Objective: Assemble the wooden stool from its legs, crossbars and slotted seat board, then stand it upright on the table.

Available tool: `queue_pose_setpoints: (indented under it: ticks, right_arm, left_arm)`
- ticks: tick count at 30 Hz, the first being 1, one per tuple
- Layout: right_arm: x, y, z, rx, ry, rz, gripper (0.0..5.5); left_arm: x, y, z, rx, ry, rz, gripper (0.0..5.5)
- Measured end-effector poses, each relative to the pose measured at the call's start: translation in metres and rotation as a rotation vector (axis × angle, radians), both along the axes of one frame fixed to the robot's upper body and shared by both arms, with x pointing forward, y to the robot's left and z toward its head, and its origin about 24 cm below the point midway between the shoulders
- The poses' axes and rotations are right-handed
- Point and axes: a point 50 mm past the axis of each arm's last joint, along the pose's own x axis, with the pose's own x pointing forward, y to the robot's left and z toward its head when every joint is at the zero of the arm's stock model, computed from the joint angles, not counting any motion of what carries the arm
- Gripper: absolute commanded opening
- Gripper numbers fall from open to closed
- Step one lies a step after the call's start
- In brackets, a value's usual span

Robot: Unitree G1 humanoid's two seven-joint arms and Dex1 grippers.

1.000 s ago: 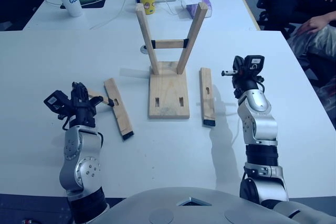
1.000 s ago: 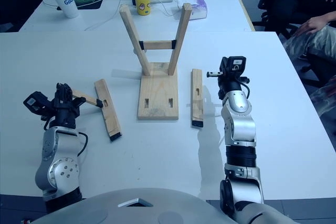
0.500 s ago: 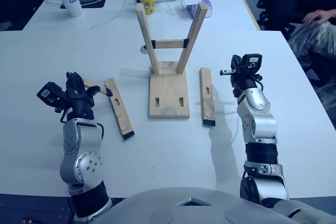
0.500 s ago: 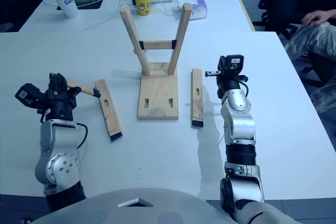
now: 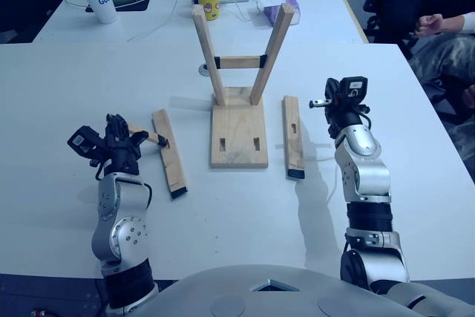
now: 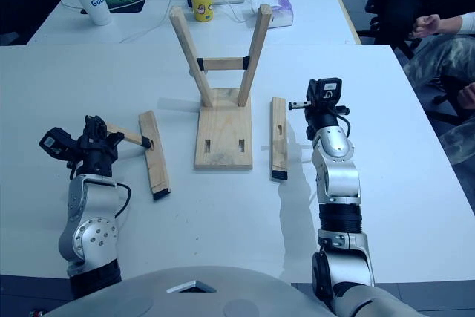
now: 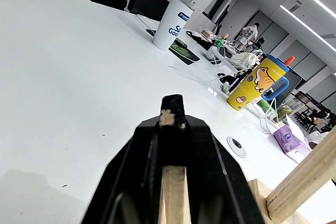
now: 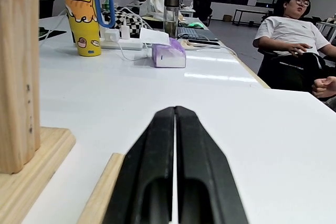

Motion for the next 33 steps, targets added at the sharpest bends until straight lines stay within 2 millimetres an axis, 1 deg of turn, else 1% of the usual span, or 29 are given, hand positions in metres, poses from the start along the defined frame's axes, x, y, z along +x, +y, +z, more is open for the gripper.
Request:
queue_pose_setpoints:
  ticks: [7, 12, 17, 25, 33]
  right_arm:
    - [0.0, 0.0, 0.0, 0.0, -0.001, 0.0, 0.0]
    - [0.0, 0.0, 0.0, 0.0, -0.002, 0.0, 0.0]
    - [0.0, 0.0, 0.0, -0.001, -0.003, 0.001, 0.0]
    - [0.0, 0.0, 0.001, -0.001, -0.013, 0.001, 0.0]
    - [0.0, 0.0, 0.002, -0.003, -0.017, 0.001, 0.0]
  left_arm:
    - [0.0, -0.003, -0.003, 0.016, 0.028, -0.009, 0.46]
    - [0.0, -0.007, -0.002, 0.083, 0.056, -0.006, 0.46]
    - [0.0, -0.014, 0.001, 0.198, 0.069, -0.024, 0.46]
    - [0.002, -0.013, -0.003, 0.261, 0.074, -0.054, 0.46]
    - [0.003, -0.016, -0.003, 0.375, 0.073, -0.086, 0.46]
